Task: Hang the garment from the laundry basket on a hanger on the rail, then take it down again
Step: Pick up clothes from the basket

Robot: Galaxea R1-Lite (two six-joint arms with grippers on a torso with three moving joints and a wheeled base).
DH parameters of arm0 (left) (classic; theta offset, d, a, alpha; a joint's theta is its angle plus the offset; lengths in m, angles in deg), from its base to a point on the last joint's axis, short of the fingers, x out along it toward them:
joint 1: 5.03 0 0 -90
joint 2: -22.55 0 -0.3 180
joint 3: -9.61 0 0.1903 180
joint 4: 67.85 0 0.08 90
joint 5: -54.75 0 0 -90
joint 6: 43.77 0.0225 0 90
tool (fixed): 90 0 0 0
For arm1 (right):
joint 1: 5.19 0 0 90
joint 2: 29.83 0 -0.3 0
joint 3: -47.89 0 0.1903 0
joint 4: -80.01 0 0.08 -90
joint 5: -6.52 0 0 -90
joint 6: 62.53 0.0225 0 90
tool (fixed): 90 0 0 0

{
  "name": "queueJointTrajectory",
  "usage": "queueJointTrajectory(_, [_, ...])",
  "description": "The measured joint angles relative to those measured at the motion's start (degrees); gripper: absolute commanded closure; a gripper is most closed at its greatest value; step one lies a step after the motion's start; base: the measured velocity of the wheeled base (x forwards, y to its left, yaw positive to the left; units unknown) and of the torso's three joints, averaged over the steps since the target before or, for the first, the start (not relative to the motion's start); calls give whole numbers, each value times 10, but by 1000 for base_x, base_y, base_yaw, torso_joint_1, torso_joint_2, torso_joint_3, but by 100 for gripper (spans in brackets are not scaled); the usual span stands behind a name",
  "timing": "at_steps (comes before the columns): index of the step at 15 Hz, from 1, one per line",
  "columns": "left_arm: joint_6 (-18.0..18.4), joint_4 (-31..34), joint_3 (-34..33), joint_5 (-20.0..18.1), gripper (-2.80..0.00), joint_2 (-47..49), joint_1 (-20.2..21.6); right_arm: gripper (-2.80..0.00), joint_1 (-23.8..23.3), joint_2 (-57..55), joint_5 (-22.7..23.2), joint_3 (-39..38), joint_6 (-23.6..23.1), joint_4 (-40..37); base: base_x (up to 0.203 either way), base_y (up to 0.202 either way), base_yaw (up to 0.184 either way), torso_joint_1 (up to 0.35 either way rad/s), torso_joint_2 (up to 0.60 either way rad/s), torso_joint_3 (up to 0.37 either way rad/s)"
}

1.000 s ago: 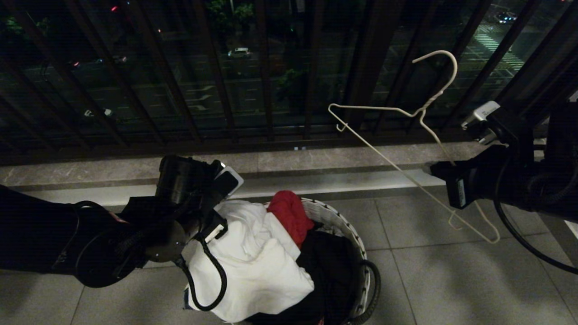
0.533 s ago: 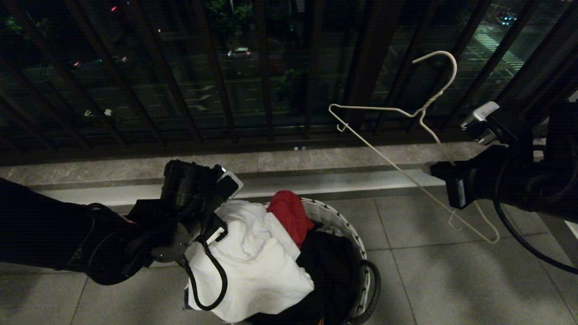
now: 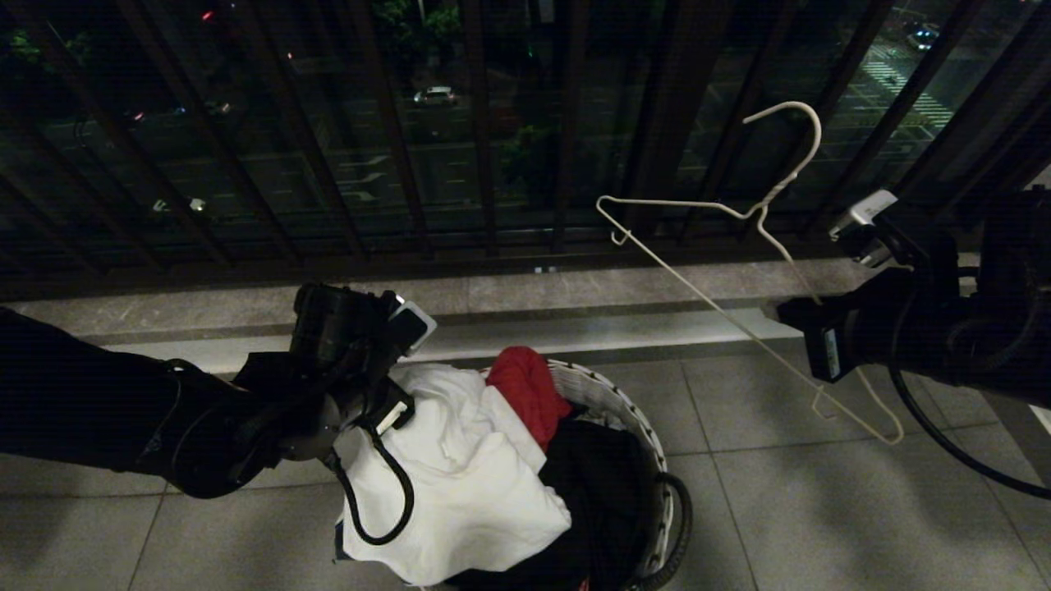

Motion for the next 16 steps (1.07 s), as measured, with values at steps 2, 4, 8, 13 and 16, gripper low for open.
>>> queueJointTrajectory(2, [-1, -5, 3, 0, -280, -2, 7, 0, 0, -1, 0, 0, 0, 0, 0, 0, 0, 0, 0, 0])
queueJointTrajectory(4, [0, -18, 3, 0, -280, -4, 10, 0, 0, -1, 0, 0, 0, 0, 0, 0, 0, 0, 0, 0])
queueJointTrajectory(8, [0, -20, 2, 0, -280, 4, 10, 0, 0, -2, 0, 0, 0, 0, 0, 0, 0, 0, 0, 0])
queueJointTrajectory(13, [0, -20, 2, 0, 0, 13, 10, 0, 0, -2, 0, 0, 0, 0, 0, 0, 0, 0, 0, 0])
queueJointTrajectory(16, [0, -20, 2, -1, 0, 12, 10, 0, 0, -2, 0, -1, 0, 0, 0, 0, 0, 0, 0, 0])
